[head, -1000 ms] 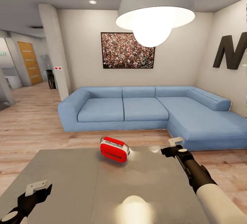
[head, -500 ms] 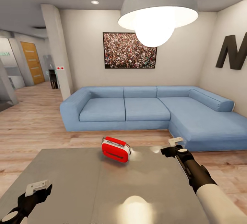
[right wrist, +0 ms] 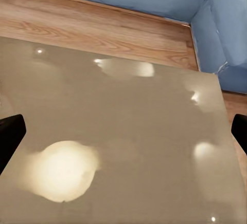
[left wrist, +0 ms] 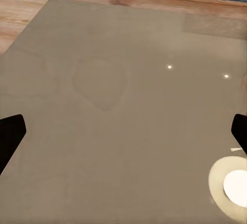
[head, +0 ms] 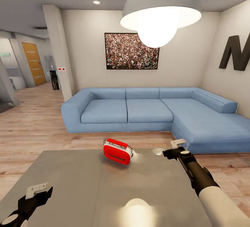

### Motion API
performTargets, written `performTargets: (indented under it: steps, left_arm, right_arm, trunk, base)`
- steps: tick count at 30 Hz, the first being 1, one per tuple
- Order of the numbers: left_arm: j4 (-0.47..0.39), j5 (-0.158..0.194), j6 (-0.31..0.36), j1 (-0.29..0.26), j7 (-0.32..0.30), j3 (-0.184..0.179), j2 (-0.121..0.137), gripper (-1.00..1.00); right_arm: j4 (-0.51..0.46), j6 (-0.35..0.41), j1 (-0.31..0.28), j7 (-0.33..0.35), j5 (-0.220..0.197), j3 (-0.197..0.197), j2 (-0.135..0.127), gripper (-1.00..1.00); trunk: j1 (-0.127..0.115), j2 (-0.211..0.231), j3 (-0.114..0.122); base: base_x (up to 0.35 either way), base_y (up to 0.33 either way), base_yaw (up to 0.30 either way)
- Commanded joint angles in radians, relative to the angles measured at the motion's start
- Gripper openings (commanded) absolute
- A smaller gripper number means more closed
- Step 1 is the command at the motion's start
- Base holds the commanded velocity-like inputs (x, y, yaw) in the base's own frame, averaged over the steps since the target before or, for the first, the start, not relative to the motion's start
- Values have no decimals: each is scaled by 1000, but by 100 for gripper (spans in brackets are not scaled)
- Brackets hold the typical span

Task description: Turn on the radio receiver that's on the table in the living room.

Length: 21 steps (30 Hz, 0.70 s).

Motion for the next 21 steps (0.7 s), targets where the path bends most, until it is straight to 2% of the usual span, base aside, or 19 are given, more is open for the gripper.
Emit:
performTargets:
  steps: [1, 9, 21]
  left_arm:
    - [0, 0, 0, 0, 0, 0, 0, 100]
    - [1, -1, 0, 0, 0, -1, 0, 100]
    - [2, -2, 0, 0, 0, -1, 0, 100]
  right_arm:
    - [0, 0, 0, 0, 0, 0, 0, 100]
    - [0, 0, 0, 0, 0, 0, 0, 100]
    - [0, 0, 0, 0, 0, 0, 0, 100]
  trunk:
    - [0, 0, 0]
    - [0, 0, 0]
    - [0, 0, 0]
  base:
    - [0, 34, 0]
    - [0, 178, 0]
    - [0, 17, 28]
